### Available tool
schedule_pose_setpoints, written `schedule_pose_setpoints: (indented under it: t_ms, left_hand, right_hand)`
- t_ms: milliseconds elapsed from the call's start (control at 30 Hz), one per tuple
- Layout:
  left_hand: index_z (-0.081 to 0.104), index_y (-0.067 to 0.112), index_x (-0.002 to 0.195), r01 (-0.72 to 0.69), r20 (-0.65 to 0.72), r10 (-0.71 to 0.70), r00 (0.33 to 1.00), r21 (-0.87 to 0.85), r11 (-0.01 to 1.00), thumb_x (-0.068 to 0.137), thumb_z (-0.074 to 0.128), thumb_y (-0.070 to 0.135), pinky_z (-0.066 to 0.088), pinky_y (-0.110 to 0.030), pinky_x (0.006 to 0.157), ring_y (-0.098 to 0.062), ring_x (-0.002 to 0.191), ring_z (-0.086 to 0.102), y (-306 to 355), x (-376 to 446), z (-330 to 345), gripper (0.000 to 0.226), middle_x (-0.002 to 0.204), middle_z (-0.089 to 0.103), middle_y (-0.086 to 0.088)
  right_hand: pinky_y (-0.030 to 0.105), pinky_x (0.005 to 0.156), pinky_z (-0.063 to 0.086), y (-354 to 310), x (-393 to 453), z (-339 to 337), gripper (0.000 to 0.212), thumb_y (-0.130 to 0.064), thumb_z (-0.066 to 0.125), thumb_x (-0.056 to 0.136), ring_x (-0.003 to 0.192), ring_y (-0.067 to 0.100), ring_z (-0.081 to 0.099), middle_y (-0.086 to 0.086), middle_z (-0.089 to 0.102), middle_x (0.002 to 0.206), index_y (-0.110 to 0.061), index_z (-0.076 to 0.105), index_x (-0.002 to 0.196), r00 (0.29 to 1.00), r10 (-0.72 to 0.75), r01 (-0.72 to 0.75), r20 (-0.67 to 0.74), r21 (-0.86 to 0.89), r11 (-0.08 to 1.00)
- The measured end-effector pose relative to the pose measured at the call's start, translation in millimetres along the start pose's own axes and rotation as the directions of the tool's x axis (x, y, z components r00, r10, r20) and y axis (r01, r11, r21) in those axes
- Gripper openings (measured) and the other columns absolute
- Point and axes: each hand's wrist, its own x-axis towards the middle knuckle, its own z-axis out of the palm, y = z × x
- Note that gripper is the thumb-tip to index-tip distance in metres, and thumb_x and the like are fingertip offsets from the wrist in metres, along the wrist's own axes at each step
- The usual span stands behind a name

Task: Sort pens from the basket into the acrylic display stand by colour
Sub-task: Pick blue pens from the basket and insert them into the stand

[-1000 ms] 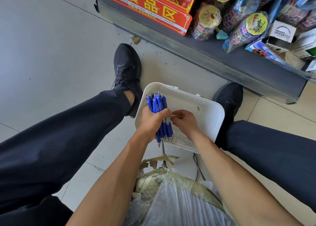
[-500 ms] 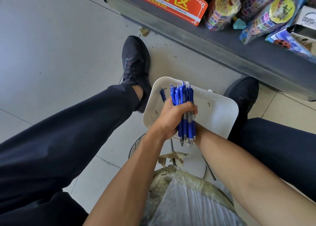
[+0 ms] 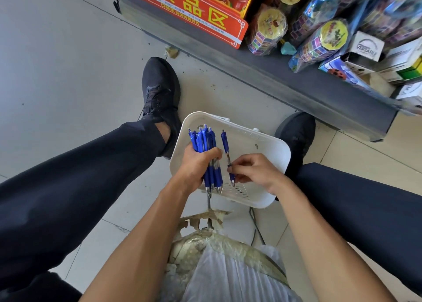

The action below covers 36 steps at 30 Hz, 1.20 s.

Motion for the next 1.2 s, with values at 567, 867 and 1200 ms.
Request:
schedule_pose_setpoints:
  t_ms: [567, 867, 1200]
  left_hand:
    - [0.055, 0.007, 0.084, -0.13, 0.082, 0.127, 0.989, 0.026, 0.991, 0.074, 0.084, 0.009, 0.053, -0.032, 0.065, -0.018, 0.069, 0.053, 10.9, -7.3, -4.6, 0.031, 0.071, 0.051, -0.005]
    - [0.054, 0.011, 0.089, -0.213, 0.08, 0.215, 0.973, -0.029, 0.977, 0.067, 0.081, 0.013, 0.049, -0.028, 0.064, -0.012, 0.066, 0.054, 68.5, -34.3, 7.9, 0.035, 0.069, 0.056, 0.003]
    - [0.057, 0.006, 0.09, -0.295, 0.16, 0.317, 0.935, -0.15, 0.944, 0.082, 0.074, 0.0, 0.052, -0.034, 0.063, -0.018, 0.067, 0.059, 165.4, -61.8, 58.6, 0.02, 0.068, 0.058, -0.003]
  right_hand:
    - [0.024, 0.067, 0.05, -35.7, -22.1, 1.1, 0.013, -0.028, 0.078, 0.088, 0.069, 0.013, 0.063, 0.002, 0.067, 0.074, -0.018, 0.072, 0.082, 0.99, -0.09, 0.085, 0.106, 0.048, 0.995]
    - [0.031, 0.079, 0.056, -115.7, -49.3, -14.6, 0.008, -0.022, 0.065, 0.09, 0.076, 0.009, 0.067, -0.006, 0.073, 0.08, -0.019, 0.072, 0.095, 0.969, -0.233, 0.223, -0.081, -0.122, 0.967]
    - [0.036, 0.081, 0.057, -191.6, -113.9, -56.4, 0.004, -0.023, 0.067, 0.089, 0.071, 0.01, 0.065, -0.006, 0.069, 0.073, -0.02, 0.068, 0.088, 0.899, -0.392, 0.365, -0.193, -0.162, 0.917]
